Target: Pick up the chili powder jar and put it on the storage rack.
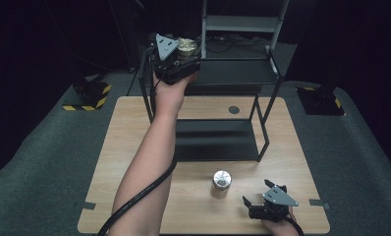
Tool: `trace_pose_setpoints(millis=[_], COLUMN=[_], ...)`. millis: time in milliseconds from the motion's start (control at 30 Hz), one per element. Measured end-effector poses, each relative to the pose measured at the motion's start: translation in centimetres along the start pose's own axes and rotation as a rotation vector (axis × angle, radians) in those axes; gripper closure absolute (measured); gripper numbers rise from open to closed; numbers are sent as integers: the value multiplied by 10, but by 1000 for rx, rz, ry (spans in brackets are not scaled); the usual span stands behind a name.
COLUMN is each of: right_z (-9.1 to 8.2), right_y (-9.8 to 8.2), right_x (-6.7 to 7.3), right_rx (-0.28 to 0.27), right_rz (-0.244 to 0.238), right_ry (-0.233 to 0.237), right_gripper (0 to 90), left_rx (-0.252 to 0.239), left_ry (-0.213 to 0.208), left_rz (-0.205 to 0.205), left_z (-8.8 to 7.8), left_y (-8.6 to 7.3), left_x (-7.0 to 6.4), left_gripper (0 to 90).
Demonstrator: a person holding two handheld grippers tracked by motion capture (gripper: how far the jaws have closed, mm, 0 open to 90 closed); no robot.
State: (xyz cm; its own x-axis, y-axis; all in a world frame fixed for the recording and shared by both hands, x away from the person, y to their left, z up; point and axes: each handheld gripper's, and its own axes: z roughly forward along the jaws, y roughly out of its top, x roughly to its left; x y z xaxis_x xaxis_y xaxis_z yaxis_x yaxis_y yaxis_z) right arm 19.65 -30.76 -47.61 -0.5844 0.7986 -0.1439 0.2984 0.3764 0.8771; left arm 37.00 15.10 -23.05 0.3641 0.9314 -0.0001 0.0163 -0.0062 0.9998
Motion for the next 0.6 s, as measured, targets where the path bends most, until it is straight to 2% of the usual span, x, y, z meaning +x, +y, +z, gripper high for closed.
trace_pose_setpoints(millis=[67,100,167,467,600], right_z=[0,0,0,0,0], right_y=[0,0,0,0,0], right_x=[0,0,0,-1,0], right_rx=[1,1,1,-3,-2], right_rz=[0,0,0,-1,-2], right_ry=[0,0,0,3,2], right_gripper=[0,0,0,0,0], left_rx=[9,9,4,2,-4], left_ry=[25,25,14,16,-2], left_rz=[-9,-9,-17,3,-3], left_z=[1,1,0,-10,-17], left_y=[0,0,0,0,-2], left_x=[-5,-5,-3,-7,-6], left_gripper=[26,6,4,4,3])
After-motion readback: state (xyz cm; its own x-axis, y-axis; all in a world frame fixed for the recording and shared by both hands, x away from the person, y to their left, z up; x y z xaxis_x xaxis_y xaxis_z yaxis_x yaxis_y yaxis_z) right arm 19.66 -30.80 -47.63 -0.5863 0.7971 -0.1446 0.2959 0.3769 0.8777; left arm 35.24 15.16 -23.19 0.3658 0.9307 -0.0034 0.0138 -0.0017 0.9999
